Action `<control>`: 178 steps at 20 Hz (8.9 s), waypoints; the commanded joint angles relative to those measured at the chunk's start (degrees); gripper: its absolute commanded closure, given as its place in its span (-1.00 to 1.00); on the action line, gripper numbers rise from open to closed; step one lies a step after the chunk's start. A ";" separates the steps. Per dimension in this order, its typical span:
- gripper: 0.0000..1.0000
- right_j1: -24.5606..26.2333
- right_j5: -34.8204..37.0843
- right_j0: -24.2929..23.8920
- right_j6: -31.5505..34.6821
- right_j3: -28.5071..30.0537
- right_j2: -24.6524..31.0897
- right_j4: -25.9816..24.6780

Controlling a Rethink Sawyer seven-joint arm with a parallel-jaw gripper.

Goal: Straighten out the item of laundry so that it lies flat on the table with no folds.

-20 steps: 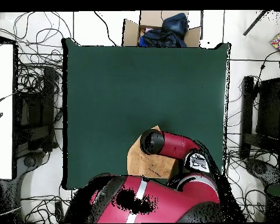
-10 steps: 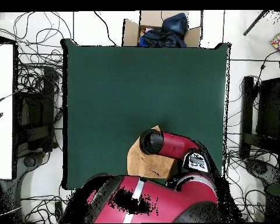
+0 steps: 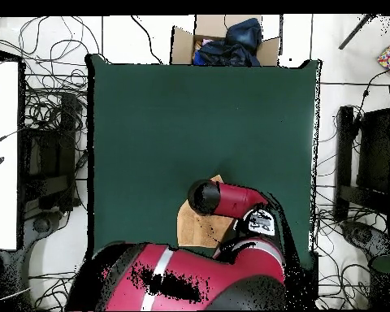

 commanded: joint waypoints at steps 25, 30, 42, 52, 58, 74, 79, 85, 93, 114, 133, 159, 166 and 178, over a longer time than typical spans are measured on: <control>1.00 11.77 -8.74 5.69 11.60 -9.04 15.20 14.07; 1.00 11.54 -11.37 3.27 11.41 -6.97 19.30 15.22; 1.00 10.93 -11.38 4.96 14.14 -6.16 19.22 19.64; 1.00 10.71 -9.88 9.98 16.80 -6.69 14.78 25.93; 1.00 11.03 -10.89 11.67 16.43 -6.57 13.80 29.79; 1.00 10.88 -10.85 15.59 15.76 -6.07 12.01 39.17; 1.00 10.92 -8.97 17.58 15.51 -6.91 10.15 41.78; 1.00 10.27 -5.89 20.11 16.37 -7.63 7.78 45.06; 1.00 9.11 -10.74 18.36 14.35 -5.89 12.03 47.23; 1.00 7.68 -14.44 16.31 17.97 -3.06 17.98 50.48; 1.00 8.66 -6.50 24.38 17.99 -4.96 9.17 59.58; 1.00 9.34 -2.68 28.76 24.05 -5.92 6.11 65.69; 1.00 11.65 -0.59 31.67 25.48 -8.16 0.26 63.83; 1.00 12.59 2.25 31.77 19.18 -9.26 -4.65 59.59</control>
